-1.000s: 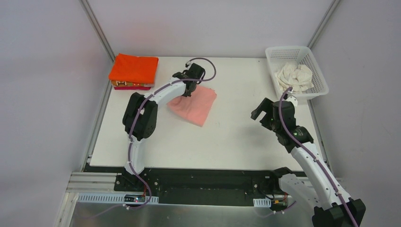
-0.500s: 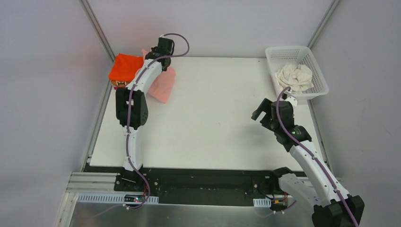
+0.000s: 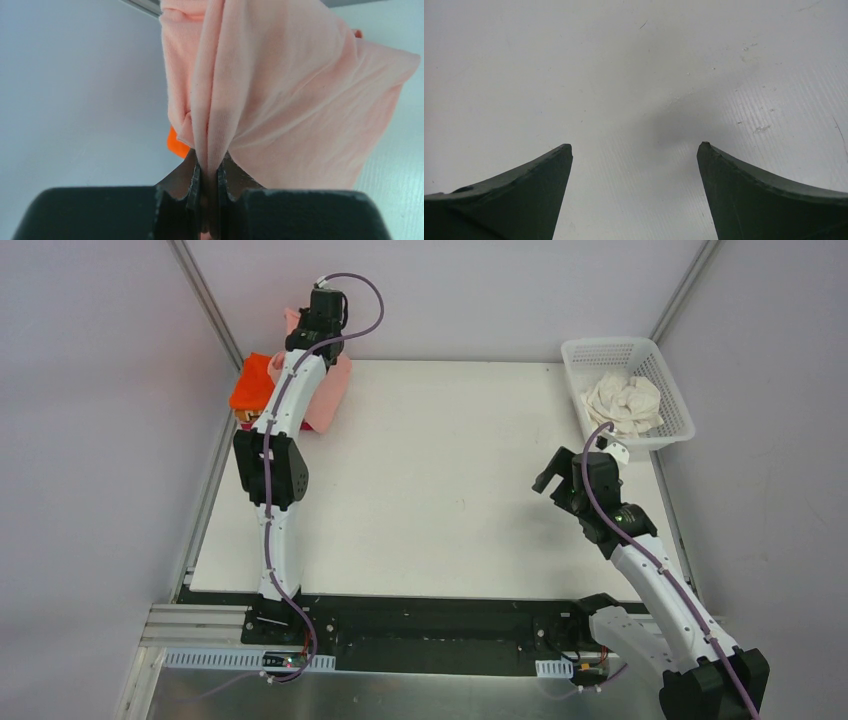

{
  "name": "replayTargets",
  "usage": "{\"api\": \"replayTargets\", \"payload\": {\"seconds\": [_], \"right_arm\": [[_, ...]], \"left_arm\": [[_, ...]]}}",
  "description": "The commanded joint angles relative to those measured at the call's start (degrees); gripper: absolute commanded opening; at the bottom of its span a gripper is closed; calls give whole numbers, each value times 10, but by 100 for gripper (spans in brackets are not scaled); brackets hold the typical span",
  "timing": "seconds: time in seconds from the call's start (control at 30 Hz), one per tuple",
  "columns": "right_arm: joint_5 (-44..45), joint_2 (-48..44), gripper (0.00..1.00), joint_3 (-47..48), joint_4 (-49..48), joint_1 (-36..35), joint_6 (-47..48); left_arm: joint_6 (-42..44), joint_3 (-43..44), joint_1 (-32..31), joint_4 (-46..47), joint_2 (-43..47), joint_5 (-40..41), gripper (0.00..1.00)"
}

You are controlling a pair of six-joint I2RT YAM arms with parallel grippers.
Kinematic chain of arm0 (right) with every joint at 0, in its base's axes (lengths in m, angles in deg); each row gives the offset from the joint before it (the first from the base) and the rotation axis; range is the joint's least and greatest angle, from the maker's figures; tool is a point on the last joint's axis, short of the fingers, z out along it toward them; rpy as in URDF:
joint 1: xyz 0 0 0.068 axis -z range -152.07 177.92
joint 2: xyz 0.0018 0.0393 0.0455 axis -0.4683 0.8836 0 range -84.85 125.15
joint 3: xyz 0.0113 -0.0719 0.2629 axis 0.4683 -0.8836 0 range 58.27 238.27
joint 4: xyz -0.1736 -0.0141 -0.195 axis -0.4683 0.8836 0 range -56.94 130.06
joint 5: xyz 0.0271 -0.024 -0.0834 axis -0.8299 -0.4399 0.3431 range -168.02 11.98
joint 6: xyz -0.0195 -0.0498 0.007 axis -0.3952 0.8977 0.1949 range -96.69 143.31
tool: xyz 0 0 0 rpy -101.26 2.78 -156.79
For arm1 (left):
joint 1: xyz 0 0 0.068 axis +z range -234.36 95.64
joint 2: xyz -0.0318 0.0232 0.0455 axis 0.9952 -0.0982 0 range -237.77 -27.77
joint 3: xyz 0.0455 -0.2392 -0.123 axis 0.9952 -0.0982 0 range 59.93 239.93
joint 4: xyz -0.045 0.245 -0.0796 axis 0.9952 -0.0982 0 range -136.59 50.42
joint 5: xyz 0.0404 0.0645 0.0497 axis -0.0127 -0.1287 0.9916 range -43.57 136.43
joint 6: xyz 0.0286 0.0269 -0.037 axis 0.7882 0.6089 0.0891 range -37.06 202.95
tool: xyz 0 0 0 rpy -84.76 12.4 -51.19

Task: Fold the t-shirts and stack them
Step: Put the neatly folded tshirt into the corner of the board with the left arm

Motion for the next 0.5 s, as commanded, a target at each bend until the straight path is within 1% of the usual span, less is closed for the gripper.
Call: {"api": "replayTargets", "payload": {"seconds": [0.0, 0.1, 0.33, 0.47], "right_arm": [[20, -2, 100, 0, -21, 1, 8], [21, -3, 100, -1, -23, 1, 8], [30, -2, 100, -1, -26, 1, 7], [32, -5, 100, -5, -30, 2, 6]], "left_arm": [[4, 65, 4, 17, 15, -9, 0], [0, 87, 4, 17, 12, -14, 0], [-34, 61, 3, 15, 58, -74, 0], [-46, 78, 3, 12, 64, -84, 0]]}}
